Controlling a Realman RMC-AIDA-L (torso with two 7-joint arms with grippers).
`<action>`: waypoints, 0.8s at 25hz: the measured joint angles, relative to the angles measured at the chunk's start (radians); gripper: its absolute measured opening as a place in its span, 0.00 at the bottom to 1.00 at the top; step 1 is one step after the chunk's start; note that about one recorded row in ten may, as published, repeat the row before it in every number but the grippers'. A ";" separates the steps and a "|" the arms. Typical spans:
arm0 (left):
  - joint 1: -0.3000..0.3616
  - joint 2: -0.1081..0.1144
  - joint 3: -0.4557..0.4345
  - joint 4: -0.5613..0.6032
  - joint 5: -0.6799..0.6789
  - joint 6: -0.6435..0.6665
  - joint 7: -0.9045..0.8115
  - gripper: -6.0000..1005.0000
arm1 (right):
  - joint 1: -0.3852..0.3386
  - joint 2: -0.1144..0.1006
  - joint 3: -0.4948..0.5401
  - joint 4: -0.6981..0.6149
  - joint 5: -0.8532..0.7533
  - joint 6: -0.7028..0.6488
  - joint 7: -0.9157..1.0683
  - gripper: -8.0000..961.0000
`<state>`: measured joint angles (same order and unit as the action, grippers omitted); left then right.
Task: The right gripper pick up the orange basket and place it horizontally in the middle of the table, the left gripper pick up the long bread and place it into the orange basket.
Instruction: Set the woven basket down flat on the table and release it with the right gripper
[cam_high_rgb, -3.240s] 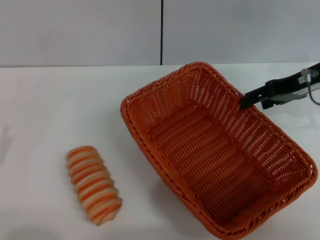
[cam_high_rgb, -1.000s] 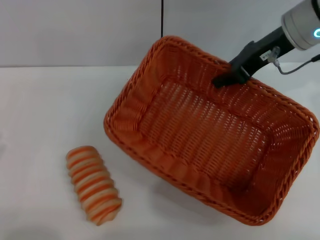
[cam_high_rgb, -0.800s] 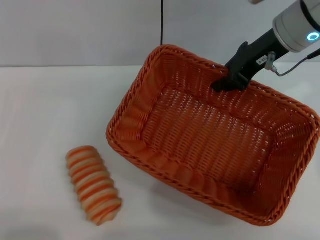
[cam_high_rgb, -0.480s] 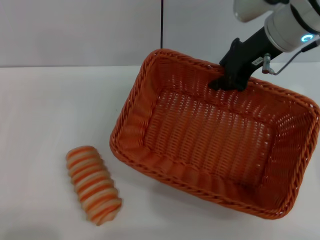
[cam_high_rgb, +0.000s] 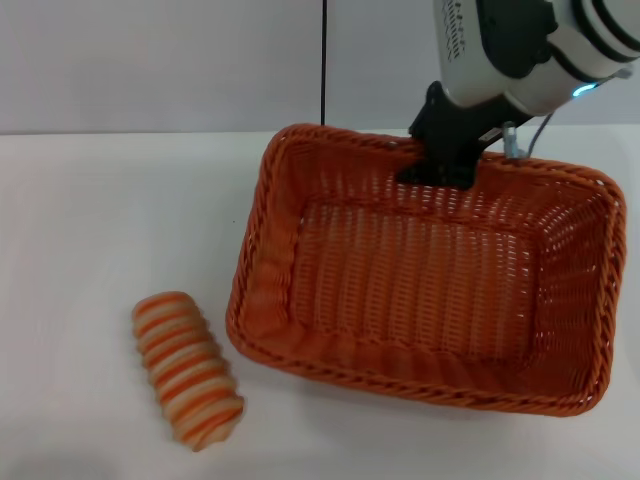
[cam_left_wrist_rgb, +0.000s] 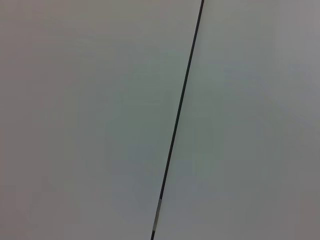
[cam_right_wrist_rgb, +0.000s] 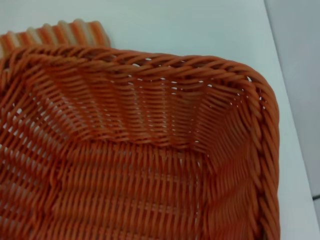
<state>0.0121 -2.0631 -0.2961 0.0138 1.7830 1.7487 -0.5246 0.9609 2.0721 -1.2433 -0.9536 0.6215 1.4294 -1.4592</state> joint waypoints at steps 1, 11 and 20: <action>0.000 0.000 0.000 0.000 0.000 0.000 0.000 0.84 | 0.001 0.001 -0.006 0.020 0.026 -0.018 -0.041 0.21; -0.003 0.000 0.000 0.000 -0.001 -0.003 0.000 0.84 | 0.008 0.007 -0.117 0.079 0.089 -0.108 -0.087 0.22; -0.009 0.000 0.000 0.000 -0.001 -0.007 0.000 0.84 | -0.008 0.011 -0.121 0.060 0.137 -0.142 -0.064 0.24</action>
<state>0.0032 -2.0633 -0.2961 0.0138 1.7819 1.7422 -0.5246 0.9534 2.0834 -1.3647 -0.8939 0.7580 1.2875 -1.5227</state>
